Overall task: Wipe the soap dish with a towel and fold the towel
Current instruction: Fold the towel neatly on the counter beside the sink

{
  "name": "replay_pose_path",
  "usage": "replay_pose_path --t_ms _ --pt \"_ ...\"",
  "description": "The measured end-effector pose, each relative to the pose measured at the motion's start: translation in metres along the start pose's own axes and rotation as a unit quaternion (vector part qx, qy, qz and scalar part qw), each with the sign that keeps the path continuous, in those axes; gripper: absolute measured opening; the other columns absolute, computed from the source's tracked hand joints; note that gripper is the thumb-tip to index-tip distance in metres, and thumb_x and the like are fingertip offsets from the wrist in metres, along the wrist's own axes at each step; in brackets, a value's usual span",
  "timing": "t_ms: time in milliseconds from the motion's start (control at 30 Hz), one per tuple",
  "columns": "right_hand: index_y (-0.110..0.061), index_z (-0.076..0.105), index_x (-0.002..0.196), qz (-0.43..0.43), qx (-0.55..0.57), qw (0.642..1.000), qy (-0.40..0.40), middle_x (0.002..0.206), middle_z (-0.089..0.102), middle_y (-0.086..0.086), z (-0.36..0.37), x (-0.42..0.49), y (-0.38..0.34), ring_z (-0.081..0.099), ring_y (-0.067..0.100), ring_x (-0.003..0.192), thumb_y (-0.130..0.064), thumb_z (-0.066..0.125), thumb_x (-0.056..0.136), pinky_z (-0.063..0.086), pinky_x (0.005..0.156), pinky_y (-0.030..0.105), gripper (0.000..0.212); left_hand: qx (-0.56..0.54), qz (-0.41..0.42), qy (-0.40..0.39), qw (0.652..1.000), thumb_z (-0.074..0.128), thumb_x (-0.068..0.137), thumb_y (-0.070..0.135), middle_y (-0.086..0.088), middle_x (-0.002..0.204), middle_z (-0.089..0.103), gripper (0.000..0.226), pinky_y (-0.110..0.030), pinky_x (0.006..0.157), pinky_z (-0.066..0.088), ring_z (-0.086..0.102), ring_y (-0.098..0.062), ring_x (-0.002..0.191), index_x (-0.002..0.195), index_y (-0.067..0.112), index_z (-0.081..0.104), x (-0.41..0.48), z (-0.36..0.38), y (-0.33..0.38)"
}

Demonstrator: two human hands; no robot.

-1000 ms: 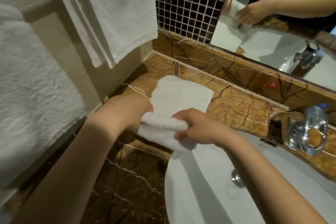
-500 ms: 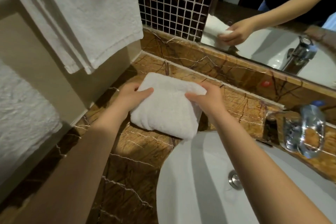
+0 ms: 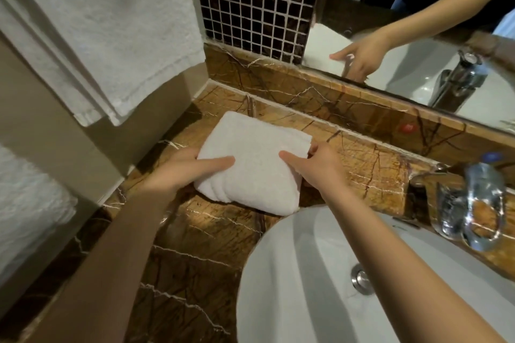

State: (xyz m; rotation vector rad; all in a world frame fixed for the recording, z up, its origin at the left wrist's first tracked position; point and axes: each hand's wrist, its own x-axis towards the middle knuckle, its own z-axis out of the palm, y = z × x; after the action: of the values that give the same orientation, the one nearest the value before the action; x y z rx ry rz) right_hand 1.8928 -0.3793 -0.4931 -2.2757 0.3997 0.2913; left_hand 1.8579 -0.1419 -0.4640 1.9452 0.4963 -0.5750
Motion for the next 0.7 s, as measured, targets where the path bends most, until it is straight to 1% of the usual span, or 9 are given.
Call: replay_pose_path --t_ms 33,100,267,367,400,467,533,600,700 --pt "-0.016 0.059 0.1 -0.003 -0.017 1.0 -0.007 0.091 0.066 0.0 0.0 0.0 0.0 0.063 0.022 0.082 -0.062 0.068 0.065 0.056 0.069 0.042 0.059 0.055 -0.02 -0.047 0.997 0.081 0.047 0.06 0.004 0.116 0.063 0.087 -0.034 0.09 0.047 0.059 -0.016 0.103 0.119 0.018 0.059 -0.004 -0.006 -0.004" --pt "-0.014 0.06 0.089 -0.011 -0.046 0.999 -0.015 0.084 0.065 0.001 0.001 0.0 -0.002 0.062 0.02 0.075 -0.056 0.069 0.07 0.052 0.063 0.039 0.046 0.169 -0.014 -0.088 0.982 0.085 0.056 0.041 0.008 0.115 0.055 0.071 -0.029 0.089 0.041 0.052 -0.013 0.105 0.116 0.019 0.055 -0.012 -0.009 -0.009" --pt "-0.01 0.062 0.083 0.002 0.037 0.999 -0.012 0.086 0.068 0.007 0.006 0.002 -0.003 0.064 0.026 0.083 -0.032 0.07 0.078 0.056 0.076 0.049 0.023 0.208 0.108 0.031 0.972 0.069 0.073 0.003 -0.004 0.095 0.062 0.024 -0.029 0.069 0.044 0.057 -0.017 0.088 0.094 0.012 0.062 -0.01 -0.008 -0.011" --pt "-0.013 0.058 0.081 0.007 0.039 0.999 0.007 0.078 0.061 0.0 0.009 -0.003 -0.004 0.061 0.023 0.079 -0.031 0.067 0.082 0.053 0.07 0.044 0.02 0.274 0.117 0.083 0.951 0.055 0.074 -0.004 -0.013 0.092 0.067 0.02 -0.045 0.077 0.048 0.06 -0.031 0.09 0.086 0.006 0.068 -0.006 -0.018 -0.01" --pt "-0.014 0.055 0.083 0.004 0.012 1.0 0.014 0.075 0.057 -0.001 0.01 -0.005 -0.005 0.058 0.021 0.075 -0.034 0.065 0.083 0.048 0.064 0.038 0.022 0.251 0.118 0.09 0.957 0.053 0.076 -0.005 -0.013 0.093 0.067 0.022 -0.045 0.081 0.048 0.059 -0.032 0.093 0.087 0.006 0.069 -0.006 -0.019 -0.009" --pt "-0.014 0.05 0.078 -0.004 -0.016 0.999 0.033 0.07 0.05 -0.001 0.011 -0.009 -0.008 0.048 0.017 0.064 -0.036 0.063 0.084 0.037 0.055 0.032 0.026 0.088 0.101 0.087 0.987 0.055 0.082 0.002 -0.008 0.094 0.066 0.017 -0.041 0.086 0.045 0.059 -0.029 0.097 0.085 0.011 0.069 -0.008 -0.013 -0.001" --pt "-0.011 0.049 0.075 -0.007 0.012 0.999 0.045 0.069 0.049 0.001 0.012 -0.013 -0.01 0.047 0.017 0.062 -0.033 0.064 0.083 0.036 0.053 0.033 0.027 -0.08 0.06 0.057 0.993 0.055 0.09 0.026 -0.001 0.096 0.067 0.013 -0.035 0.085 0.042 0.06 -0.019 0.091 0.088 0.021 0.068 -0.008 -0.004 0.008" --pt "-0.009 0.058 0.087 -0.023 0.074 0.996 0.044 0.079 0.06 0.003 0.012 -0.017 -0.011 0.057 0.021 0.073 -0.029 0.064 0.083 0.049 0.066 0.041 0.021 -0.081 0.04 0.033 0.995 0.059 0.086 0.044 0.001 0.101 0.066 0.029 -0.032 0.08 0.041 0.059 -0.013 0.089 0.103 0.021 0.065 -0.004 0.0 0.017" --pt "-0.011 0.059 0.105 -0.057 0.251 0.965 0.039 0.097 0.067 0.003 0.005 -0.023 -0.018 0.065 0.02 0.089 -0.02 0.06 0.088 0.056 0.078 0.041 0.019 -0.042 0.101 0.091 0.99 0.068 0.082 0.032 -0.005 0.103 0.066 0.031 -0.035 0.074 0.047 0.061 -0.021 0.093 0.104 0.011 0.064 0.005 0.001 0.029"
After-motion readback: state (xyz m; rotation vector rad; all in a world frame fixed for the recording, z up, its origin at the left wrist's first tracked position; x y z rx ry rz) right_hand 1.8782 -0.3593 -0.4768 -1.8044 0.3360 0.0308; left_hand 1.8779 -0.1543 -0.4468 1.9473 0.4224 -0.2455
